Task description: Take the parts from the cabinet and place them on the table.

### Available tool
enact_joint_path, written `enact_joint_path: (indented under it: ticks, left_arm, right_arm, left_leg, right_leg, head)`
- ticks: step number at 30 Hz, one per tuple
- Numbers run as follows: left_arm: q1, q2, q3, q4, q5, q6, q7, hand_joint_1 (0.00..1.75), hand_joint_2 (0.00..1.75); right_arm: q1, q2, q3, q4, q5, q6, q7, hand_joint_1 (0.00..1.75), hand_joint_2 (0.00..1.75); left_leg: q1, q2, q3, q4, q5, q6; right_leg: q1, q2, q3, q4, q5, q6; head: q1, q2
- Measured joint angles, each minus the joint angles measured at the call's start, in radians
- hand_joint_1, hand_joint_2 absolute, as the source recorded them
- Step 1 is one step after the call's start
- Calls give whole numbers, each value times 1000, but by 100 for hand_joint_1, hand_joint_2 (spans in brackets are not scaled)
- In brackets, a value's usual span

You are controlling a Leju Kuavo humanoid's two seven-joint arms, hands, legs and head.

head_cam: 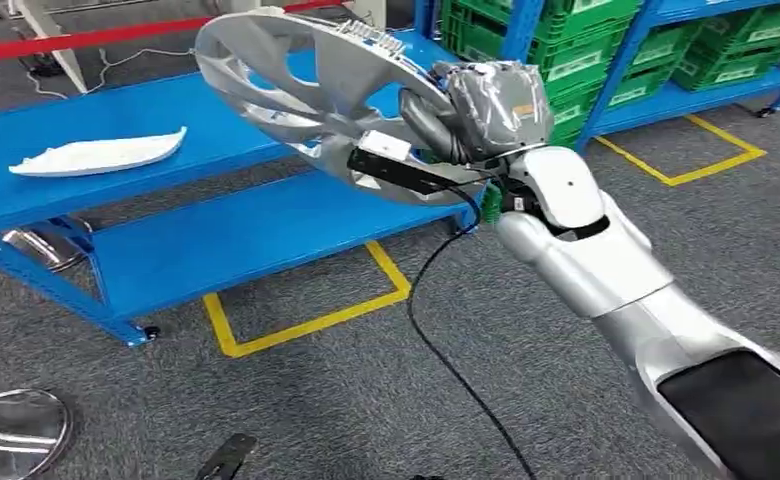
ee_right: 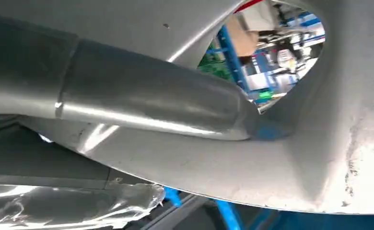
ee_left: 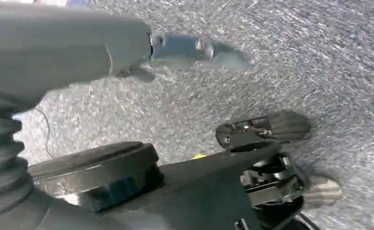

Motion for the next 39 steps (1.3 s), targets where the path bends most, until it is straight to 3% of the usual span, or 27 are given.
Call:
enact_joint_path:
  ticks: [1,3,4,5,6,10,11,12,13,15,16,18,19,20,21,25,26,27,28,30,31,32,34,35,36,37,39]
  left_arm:
    - [1,0,0,0,0,0,0,0,175]
    - [-1,-2,0,0,2,-1,0,0,175]
    - [-1,-3,0,0,2,-2,0,0,175]
    - [-1,-4,0,0,2,-2,0,0,175]
    - [-1,-4,0,0,3,-2,0,0,175]
    - [-1,-6,0,0,3,-4,0,0,175]
    - [-2,-6,0,0,3,-5,2,0,175]
    - [-2,-6,0,0,5,-6,3,0,175]
    - [0,-6,0,0,6,-9,6,0,175]
    - [5,-5,0,0,7,-10,20,0,175]
    - [6,-4,0,0,7,-5,24,0,175]
    - [6,-3,0,0,7,5,28,0,175]
    - [6,-2,0,0,7,6,28,0,175]
    - [5,-2,0,0,8,6,28,0,175]
    - [4,-2,0,0,8,6,29,0,175]
    - [6,0,0,0,9,14,44,0,175]
    - [5,0,0,0,6,27,53,0,175]
    - [5,0,0,0,3,40,62,0,175]
    - [7,0,0,0,0,49,68,0,175]
    - [15,2,0,0,-2,70,80,0,175]
    - [18,4,0,0,-1,75,82,0,175]
    - [19,5,1,0,3,78,83,0,175]
    - [16,6,1,0,8,86,83,0,175]
    - [15,6,1,0,10,94,83,0,175]
    - [14,6,1,0,11,98,82,0,175]
    - [13,8,1,0,14,97,79,0,175]
    - [12,11,5,0,28,88,60,0,175]
  right_arm:
    - [3,0,0,0,0,0,0,175,0]
    - [4,0,0,0,-1,0,0,175,0]
    - [4,0,-1,0,-1,0,0,175,0]
    - [3,0,-2,0,-1,0,0,175,0]
    - [1,0,-1,0,-1,0,1,175,0]
    - [4,-1,-2,0,-3,1,0,175,0]
    - [3,-1,-2,0,-3,1,0,175,0]
    - [3,-1,-2,0,-3,1,1,175,0]
    - [3,0,-2,0,-3,1,3,175,0]
    - [4,0,-2,0,-3,1,3,175,0]
    - [6,0,-2,0,-3,1,3,175,0]
    - [7,0,-2,0,-3,1,3,175,0]
    - [7,0,-2,0,-3,0,3,175,0]
    - [7,0,-3,-2,-3,0,3,175,0]
    - [6,0,-3,-5,-3,0,3,175,0]
    - [7,-6,-15,-8,-2,-1,4,175,0]
    - [8,-13,-18,-8,-2,-1,3,175,0]
    - [6,-17,-19,-8,-2,-1,2,175,0]
    - [6,-18,-21,-8,-2,-1,2,175,0]
    - [6,-19,-22,-8,-2,0,0,175,0]
    - [6,-21,-23,-7,-3,1,0,175,0]
    - [8,-23,-23,-6,-3,3,0,175,0]
    - [7,-26,-24,-6,-3,8,0,175,0]
    - [5,-28,-26,-6,-2,8,0,175,0]
    - [2,-28,-26,-6,-2,8,0,175,0]
    - [0,-28,-26,-6,-2,7,0,175,0]
    - [1,-33,-26,-6,-2,6,0,175,0]
  left_leg:
    - [0,13,0,0,0,0]
    - [0,37,1,1,0,0]
    - [0,48,2,3,-1,-2]
    - [-5,55,2,7,-3,-6]
    - [-13,63,-2,12,-6,-13]
    - [-11,98,0,8,1,-32]
    - [-6,59,-3,16,-14,-41]
    - [-4,24,-15,51,-49,-44]
    - [-4,4,-44,126,-96,-46]
    - [-4,-6,-108,282,-164,-49]
    - [-4,-7,-120,311,-168,-48]
    - [-2,-10,-85,249,-117,-47]
    - [2,-20,-37,162,-74,-47]
    - [8,-50,11,79,-41,-49]
    - [16,-105,35,32,-52,-51]
    - [9,-72,30,21,-44,-25]
    - [15,-53,30,15,-38,-16]
    - [13,-45,30,14,-35,-11]
    - [10,-34,29,14,-35,-4]
    - [5,-8,28,15,-34,0]
    - [3,5,28,15,-35,0]
    - [1,18,28,15,-35,0]
    - [-2,41,28,16,-35,0]
    - [-4,52,30,16,-37,-3]
    - [-9,63,30,18,-39,-8]
    - [-15,72,28,21,-41,-13]
    - [-15,92,31,15,-37,-21]
  right_leg:
    - [0,-1,-3,15,4,2]
    - [0,-7,63,-91,65,2]
    - [2,-22,120,-189,103,0]
    - [6,-67,168,-269,122,-3]
    - [13,-81,179,-278,116,-13]
    - [10,-27,157,-282,135,-43]
    - [5,-19,157,-286,140,-46]
    - [3,-10,155,-288,144,-52]
    - [2,-1,153,-289,148,-56]
    - [2,24,145,-288,154,-58]
    - [2,36,141,-288,158,-57]
    - [-2,64,133,-288,166,-50]
    - [-5,79,130,-287,170,-45]
    - [-8,90,128,-287,173,-39]
    - [-4,102,120,-285,177,-31]
    - [-15,143,105,-308,205,2]
    - [-15,128,94,-304,202,4]
    - [-3,62,84,-274,176,5]
    - [-2,27,58,-210,137,6]
    - [-2,3,-9,-43,60,7]
    - [-2,1,-26,5,45,6]
    - [-2,1,-19,3,53,5]
    - [0,-9,60,-120,110,-2]
    - [5,-36,117,-214,141,-9]
    - [15,-87,149,-279,135,-14]
    - [17,-73,154,-282,145,-26]
    - [20,-45,145,-280,148,-33]
  head:
    - [0,0]
    - [0,0]
    - [0,0]
    - [0,0]
    - [1,0]
    - [-3,0]
    - [-3,0]
    - [-4,0]
    - [-5,0]
    - [-5,0]
    - [-5,0]
    - [-5,0]
    - [-5,0]
    - [-5,0]
    - [-5,0]
    - [-3,0]
    - [-5,0]
    - [8,0]
    - [16,0]
    - [15,0]
    - [15,0]
    - [15,0]
    - [15,0]
    - [15,0]
    - [15,0]
    - [12,0]
    - [13,0]
